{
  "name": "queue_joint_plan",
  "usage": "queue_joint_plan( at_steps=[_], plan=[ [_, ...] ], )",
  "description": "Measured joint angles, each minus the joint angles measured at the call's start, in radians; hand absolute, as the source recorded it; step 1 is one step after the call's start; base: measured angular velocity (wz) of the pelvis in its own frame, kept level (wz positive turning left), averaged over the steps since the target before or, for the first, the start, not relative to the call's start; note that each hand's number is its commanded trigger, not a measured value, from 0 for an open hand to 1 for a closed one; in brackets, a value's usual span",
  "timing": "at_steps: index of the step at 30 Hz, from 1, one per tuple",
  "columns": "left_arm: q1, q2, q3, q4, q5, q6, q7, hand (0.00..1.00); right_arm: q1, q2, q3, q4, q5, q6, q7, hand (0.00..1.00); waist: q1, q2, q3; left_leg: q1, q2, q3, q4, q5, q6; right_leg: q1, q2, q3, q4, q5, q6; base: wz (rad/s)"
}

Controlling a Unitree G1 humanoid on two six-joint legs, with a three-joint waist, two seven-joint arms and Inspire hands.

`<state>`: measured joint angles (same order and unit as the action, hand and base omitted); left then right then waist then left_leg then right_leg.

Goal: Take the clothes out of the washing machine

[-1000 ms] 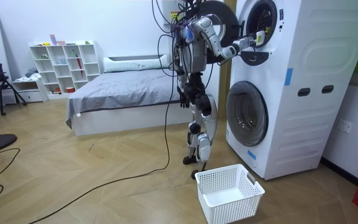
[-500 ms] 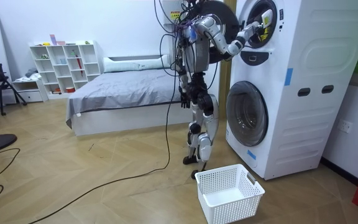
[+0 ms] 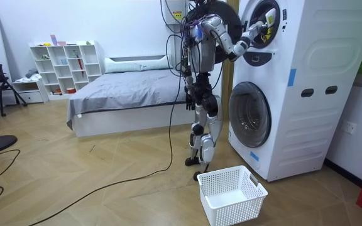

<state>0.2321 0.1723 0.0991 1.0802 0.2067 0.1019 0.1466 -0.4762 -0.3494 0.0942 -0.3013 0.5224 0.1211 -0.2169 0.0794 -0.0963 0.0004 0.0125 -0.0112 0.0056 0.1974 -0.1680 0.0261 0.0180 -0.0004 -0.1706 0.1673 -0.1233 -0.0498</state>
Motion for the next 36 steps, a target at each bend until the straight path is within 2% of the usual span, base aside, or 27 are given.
queue_joint_plan(
  at_steps=[4,9,12,13,15,16,19,24,28,30,36],
  plan=[
    [0.0,0.0,0.005,-0.001,0.0,0.003,-0.002,0.0,0.0,-0.002,0.001,0.003,-0.011,0.0,0.004,0.0,0.004,0.0,0.0002,-0.001,0.001,0.007,-0.001,0.0,0.0,0.001,0.001,0.003,0.0,0.0,0.0,-0.01],
    [-0.005,0.001,0.008,-0.026,0.001,0.034,-0.003,0.0,0.009,-0.019,0.001,0.04,-0.166,0.001,0.05,0.0,0.008,-0.005,-0.0022,0.007,0.001,0.007,-0.008,0.0,0.0,0.004,0.001,0.003,-0.001,0.0,0.0,0.0],
    [-0.004,0.004,0.01,-0.026,0.002,0.048,-0.005,0.0,0.006,-0.029,0.001,0.099,-0.235,0.0,0.081,0.0,0.014,-0.013,-0.005,0.018,0.0,0.006,-0.016,0.0,0.0,0.024,0.001,-0.001,-0.011,-0.001,0.002,0.05],
    [-0.01,0.005,0.01,-0.026,0.002,0.053,-0.006,0.0,-0.008,-0.034,0.002,0.14,-0.234,0.0,0.099,0.0,0.014,-0.016,-0.0022,0.026,-0.001,0.002,-0.018,0.0,0.0,0.034,0.001,-0.004,-0.016,-0.001,0.002,0.08],
    [-0.014,0.005,0.016,-0.026,0.004,0.053,-0.01,0.0,-0.024,-0.049,0.002,0.202,-0.239,0.002,0.123,0.0,0.027,-0.029,-0.0072,0.029,-0.001,0.001,-0.022,0.0,0.0,0.036,0.001,-0.006,-0.016,-0.002,0.003,0.03],
    [-0.018,0.006,0.017,-0.026,0.006,0.053,-0.01,0.0,-0.038,-0.062,0.003,0.236,-0.252,0.002,0.141,0.0,0.04,-0.033,-0.0027,0.03,0.0,-0.001,-0.024,0.0,0.0,0.037,0.001,-0.006,-0.016,-0.002,0.002,0.0],
    [-0.029,0.007,0.016,-0.027,0.023,0.053,-0.01,0.0,-0.074,-0.088,0.004,0.319,-0.284,0.004,0.175,0.0,0.062,-0.05,0.0019,0.029,-0.002,-0.006,-0.024,0.0,0.0,0.037,0.002,-0.01,-0.018,-0.003,0.003,0.03],
    [-0.028,0.009,0.015,-0.029,0.023,0.068,-0.024,0.0,-0.12,-0.091,0.013,0.411,-0.354,0.012,0.227,0.0,0.066,-0.057,0.0002,0.025,-0.003,-0.018,-0.019,-0.002,0.003,0.035,0.001,-0.029,-0.021,-0.004,0.004,0.11],
    [-0.033,0.011,0.015,-0.03,0.023,0.071,-0.032,0.0,-0.157,-0.106,0.047,0.464,-0.444,0.012,0.248,0.0,0.069,-0.056,0.003,0.022,-0.002,-0.023,-0.027,-0.003,0.003,0.033,0.0,-0.039,-0.018,-0.005,0.006,0.03],
    [-0.039,0.017,0.015,-0.03,0.023,0.073,-0.033,0.0,-0.163,-0.125,0.08,0.476,-0.483,0.012,0.263,0.0,0.068,-0.06,0.0039,0.023,-0.002,-0.02,-0.03,-0.004,0.002,0.033,-0.001,-0.037,-0.017,-0.005,0.005,-0.07],
    [-0.058,0.032,0.003,-0.03,0.023,0.073,-0.035,0.0,-0.214,-0.137,0.121,0.502,-0.52,0.035,0.323,0.0,0.066,-0.079,0.006,0.024,-0.002,-0.018,-0.023,-0.006,-0.001,0.034,0.0,-0.034,-0.017,-0.008,0.002,-0.02]
  ],
)
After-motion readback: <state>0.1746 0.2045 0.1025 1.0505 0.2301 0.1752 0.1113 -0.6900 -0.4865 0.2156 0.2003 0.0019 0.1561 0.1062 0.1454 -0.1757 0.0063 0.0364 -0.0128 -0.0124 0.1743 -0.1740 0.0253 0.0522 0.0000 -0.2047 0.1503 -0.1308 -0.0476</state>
